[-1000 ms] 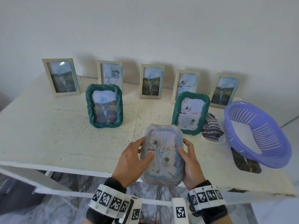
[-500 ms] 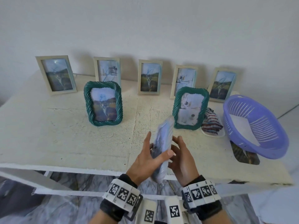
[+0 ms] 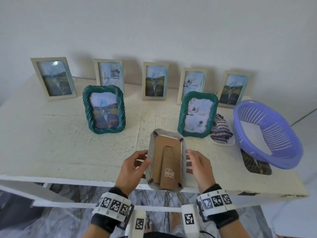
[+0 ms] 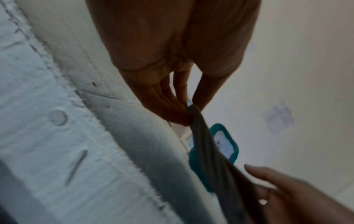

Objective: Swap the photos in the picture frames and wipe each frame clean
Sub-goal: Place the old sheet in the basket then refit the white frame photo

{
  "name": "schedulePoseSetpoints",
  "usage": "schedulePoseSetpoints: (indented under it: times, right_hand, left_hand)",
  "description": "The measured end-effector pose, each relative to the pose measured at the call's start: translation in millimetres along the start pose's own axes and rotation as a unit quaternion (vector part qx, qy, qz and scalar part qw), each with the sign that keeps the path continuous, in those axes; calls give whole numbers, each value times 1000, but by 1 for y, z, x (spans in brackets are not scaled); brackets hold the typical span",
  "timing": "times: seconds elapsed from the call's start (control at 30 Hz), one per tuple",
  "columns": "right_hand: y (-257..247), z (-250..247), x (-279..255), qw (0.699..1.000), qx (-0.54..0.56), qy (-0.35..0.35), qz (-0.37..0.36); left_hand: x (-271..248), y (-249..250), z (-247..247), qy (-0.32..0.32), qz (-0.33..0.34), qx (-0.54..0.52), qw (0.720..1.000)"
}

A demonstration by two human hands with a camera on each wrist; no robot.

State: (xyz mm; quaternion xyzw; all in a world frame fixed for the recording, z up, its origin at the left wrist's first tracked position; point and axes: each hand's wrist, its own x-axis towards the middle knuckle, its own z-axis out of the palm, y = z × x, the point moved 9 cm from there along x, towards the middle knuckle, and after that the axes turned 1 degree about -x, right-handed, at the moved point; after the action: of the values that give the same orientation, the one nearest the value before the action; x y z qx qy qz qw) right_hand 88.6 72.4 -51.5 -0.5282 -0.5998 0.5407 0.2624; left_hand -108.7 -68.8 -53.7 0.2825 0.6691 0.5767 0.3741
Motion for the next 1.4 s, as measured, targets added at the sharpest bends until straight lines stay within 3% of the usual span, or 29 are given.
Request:
schedulePoseSetpoints:
  times: [0.13, 0.37, 0.53, 0.67, 0.8, 0.97, 1.17, 1.4]
  right_hand:
    - [-6, -6, 2, 989, -130, 6, -74]
    - [-6, 1, 7, 945, -283, -9, -161]
    - [-22, 18, 16, 878, -420, -51, -224]
    - [-25, 27, 21, 817, -523, -81, -228]
    - [-23, 30, 24, 780, -574, -100, -226]
    - [-17, 27, 23, 769, -583, -118, -234]
    - [-13, 24, 10, 800, -534, -159, -224]
    - [-5, 24, 2, 802, -543, -162, -191]
  left_hand:
    - [11, -15, 0, 21, -12, 133, 991]
    - [22, -27, 1, 22, -29, 163, 986]
    - [22, -29, 1, 28, -23, 164, 986]
    - [21, -28, 2, 31, -10, 170, 985]
    - [23, -29, 2, 29, -8, 175, 984]
    - [22, -28, 1, 40, 1, 184, 982]
    - [29, -25, 1, 10, -26, 193, 981]
    - [67, 2, 13, -20, -5, 360, 933]
